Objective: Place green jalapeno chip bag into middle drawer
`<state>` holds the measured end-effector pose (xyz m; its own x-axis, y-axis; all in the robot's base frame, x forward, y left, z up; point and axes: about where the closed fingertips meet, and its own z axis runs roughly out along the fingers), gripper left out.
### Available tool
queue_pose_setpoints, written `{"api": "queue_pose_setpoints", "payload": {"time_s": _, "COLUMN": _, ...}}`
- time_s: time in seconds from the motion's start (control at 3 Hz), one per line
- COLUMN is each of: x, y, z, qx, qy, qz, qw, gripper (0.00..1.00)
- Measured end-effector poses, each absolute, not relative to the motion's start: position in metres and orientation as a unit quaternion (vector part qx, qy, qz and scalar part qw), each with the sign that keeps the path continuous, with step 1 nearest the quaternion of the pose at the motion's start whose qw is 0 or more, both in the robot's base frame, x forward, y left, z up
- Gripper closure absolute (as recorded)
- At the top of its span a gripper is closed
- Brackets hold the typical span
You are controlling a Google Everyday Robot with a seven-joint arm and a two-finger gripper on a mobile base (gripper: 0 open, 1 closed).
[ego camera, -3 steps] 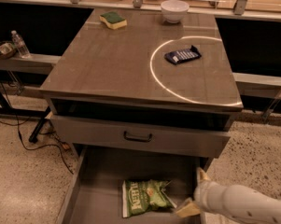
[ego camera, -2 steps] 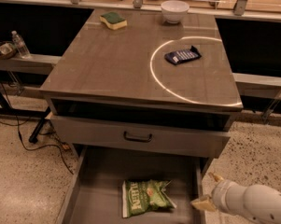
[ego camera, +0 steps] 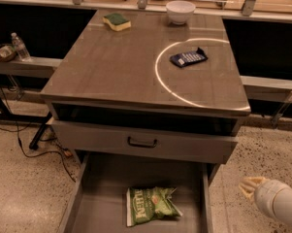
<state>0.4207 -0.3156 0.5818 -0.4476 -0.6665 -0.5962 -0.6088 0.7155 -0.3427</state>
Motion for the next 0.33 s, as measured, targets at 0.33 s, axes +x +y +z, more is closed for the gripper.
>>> {"api": "queue_pose_setpoints", "payload": {"time_s": 0.33, "x": 0.4182, "y": -0.3174, "z": 0.5877, "qx": -0.372, "qy": 0.849, "qz": -0.043, "qw": 0.373, "gripper": 1.0}}
